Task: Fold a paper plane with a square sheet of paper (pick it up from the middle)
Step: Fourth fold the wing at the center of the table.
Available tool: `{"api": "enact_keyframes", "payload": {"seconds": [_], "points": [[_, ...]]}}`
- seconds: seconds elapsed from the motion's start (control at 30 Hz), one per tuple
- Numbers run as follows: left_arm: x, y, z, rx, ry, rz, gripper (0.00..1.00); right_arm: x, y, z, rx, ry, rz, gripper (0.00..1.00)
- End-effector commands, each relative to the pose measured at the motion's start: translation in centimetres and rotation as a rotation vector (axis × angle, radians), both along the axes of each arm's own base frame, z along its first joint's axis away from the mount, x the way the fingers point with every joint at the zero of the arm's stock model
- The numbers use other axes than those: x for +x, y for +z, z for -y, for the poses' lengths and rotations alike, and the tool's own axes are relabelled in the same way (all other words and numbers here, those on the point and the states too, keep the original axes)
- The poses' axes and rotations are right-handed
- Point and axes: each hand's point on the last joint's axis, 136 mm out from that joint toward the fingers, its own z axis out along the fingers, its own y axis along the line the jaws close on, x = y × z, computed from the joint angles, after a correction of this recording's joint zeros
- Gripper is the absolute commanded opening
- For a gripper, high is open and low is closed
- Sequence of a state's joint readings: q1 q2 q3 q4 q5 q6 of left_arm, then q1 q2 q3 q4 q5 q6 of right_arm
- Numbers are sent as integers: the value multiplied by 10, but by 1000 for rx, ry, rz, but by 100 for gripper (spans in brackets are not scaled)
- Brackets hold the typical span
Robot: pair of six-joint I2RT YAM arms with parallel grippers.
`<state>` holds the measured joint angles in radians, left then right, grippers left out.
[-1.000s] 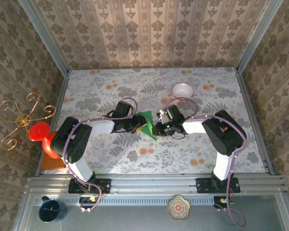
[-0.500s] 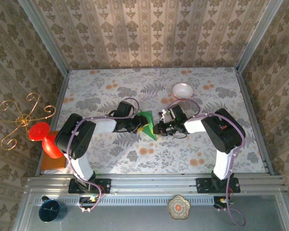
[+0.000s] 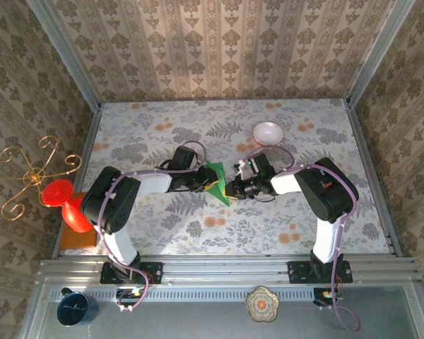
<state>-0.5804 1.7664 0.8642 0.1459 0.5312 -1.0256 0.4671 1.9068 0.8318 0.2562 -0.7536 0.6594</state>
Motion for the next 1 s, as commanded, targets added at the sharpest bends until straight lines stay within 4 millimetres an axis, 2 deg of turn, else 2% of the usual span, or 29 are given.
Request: {"api": "enact_keyframes", "payload": {"seconds": [0.0, 0.33, 0.73, 0.97], "points": [[6, 24, 13, -52, -47, 74, 26, -15, -33, 10, -88, -13, -115, 13], [11, 31, 23, -103, -74, 97, 14, -16, -41, 14, -117, -21, -171, 13], [21, 19, 23, -120, -68, 66, 11, -15, -47, 19, -142, -40, -218, 14], [19, 14, 26, -133, -93, 39, 11, -13, -45, 19, -138, -44, -217, 15]]}}
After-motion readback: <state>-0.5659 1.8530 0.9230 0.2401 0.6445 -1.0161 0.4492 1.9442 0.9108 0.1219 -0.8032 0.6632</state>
